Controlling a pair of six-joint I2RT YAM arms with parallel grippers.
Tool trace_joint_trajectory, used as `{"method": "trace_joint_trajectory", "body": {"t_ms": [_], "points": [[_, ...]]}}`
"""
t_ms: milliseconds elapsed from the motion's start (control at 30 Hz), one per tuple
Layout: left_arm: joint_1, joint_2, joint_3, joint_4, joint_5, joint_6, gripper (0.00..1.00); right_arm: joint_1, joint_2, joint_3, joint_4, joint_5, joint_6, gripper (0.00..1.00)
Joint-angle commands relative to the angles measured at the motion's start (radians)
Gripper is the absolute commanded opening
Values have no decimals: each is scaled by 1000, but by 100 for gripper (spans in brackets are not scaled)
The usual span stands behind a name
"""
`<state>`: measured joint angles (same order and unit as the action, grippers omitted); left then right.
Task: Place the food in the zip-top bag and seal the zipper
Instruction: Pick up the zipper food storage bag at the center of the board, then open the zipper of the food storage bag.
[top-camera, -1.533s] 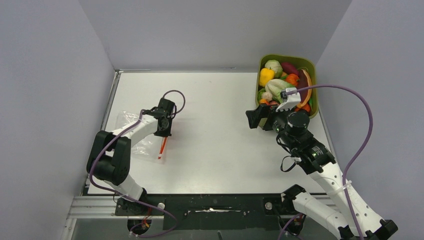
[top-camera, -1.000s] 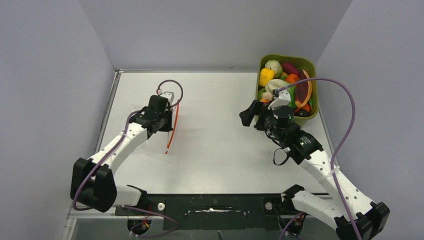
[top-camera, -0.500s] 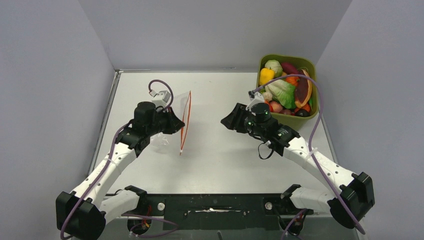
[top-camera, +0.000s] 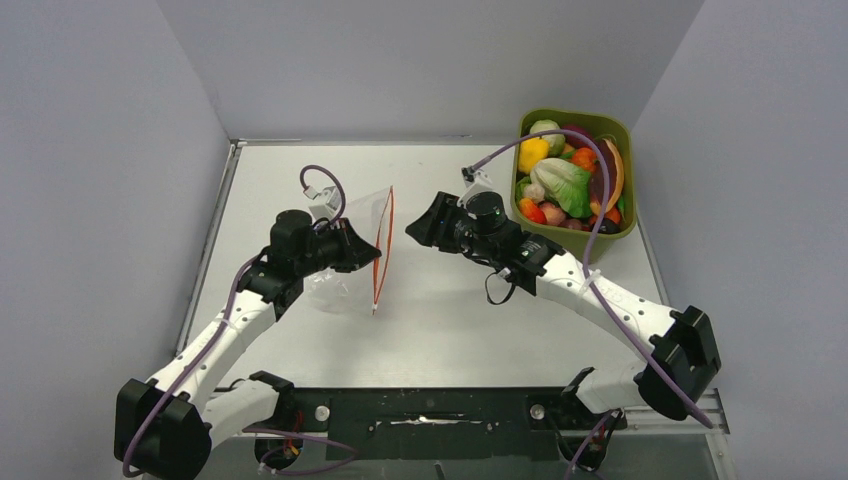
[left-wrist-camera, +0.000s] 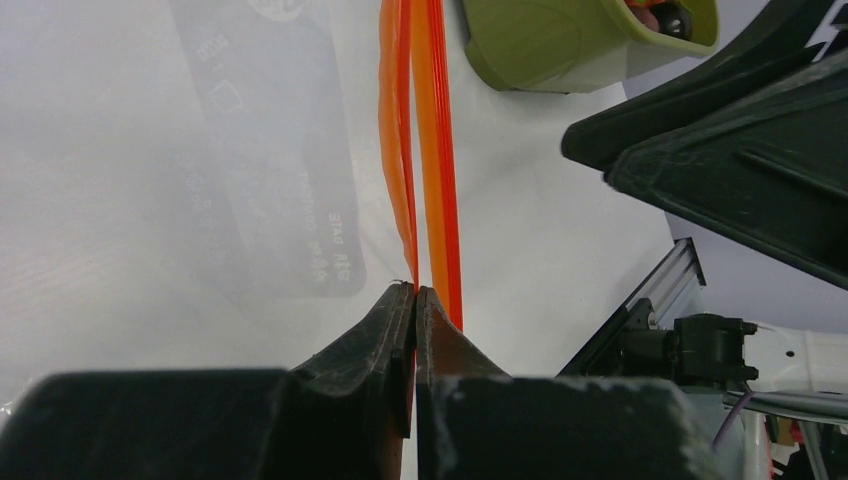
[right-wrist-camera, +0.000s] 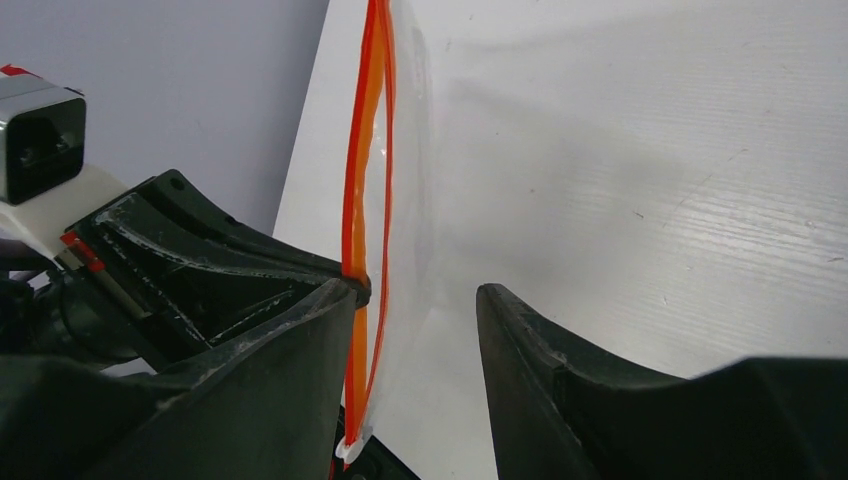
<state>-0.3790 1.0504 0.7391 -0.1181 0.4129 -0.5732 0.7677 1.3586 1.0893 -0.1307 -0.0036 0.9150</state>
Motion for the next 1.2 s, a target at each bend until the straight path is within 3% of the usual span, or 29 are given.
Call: {"method": "trace_joint_trajectory", "body": {"t_ms": [0, 233, 533, 667, 933, 1067, 1167], "points": [[-6, -40, 6, 89, 40, -28, 0, 18, 34, 57, 86, 11, 36, 49], [-6, -35, -2, 97, 50, -37, 0, 22, 118, 60, 176, -109, 73, 49], [-5, -36, -25, 111, 83, -44, 0, 28, 205, 90, 168, -113, 94, 44], [-5, -43, -1, 74, 64, -27, 0, 29, 219, 99, 135, -86, 88, 37], [8, -49, 130, -148, -89, -58, 0, 24, 144, 98, 18, 70, 26, 3], [10, -77, 166, -174, -117, -58, 0, 18, 103, 96, -79, 182, -13, 0], [11, -92, 230, -243, -230, 2, 0, 4, 72, 93, -144, 248, -37, 0]]}}
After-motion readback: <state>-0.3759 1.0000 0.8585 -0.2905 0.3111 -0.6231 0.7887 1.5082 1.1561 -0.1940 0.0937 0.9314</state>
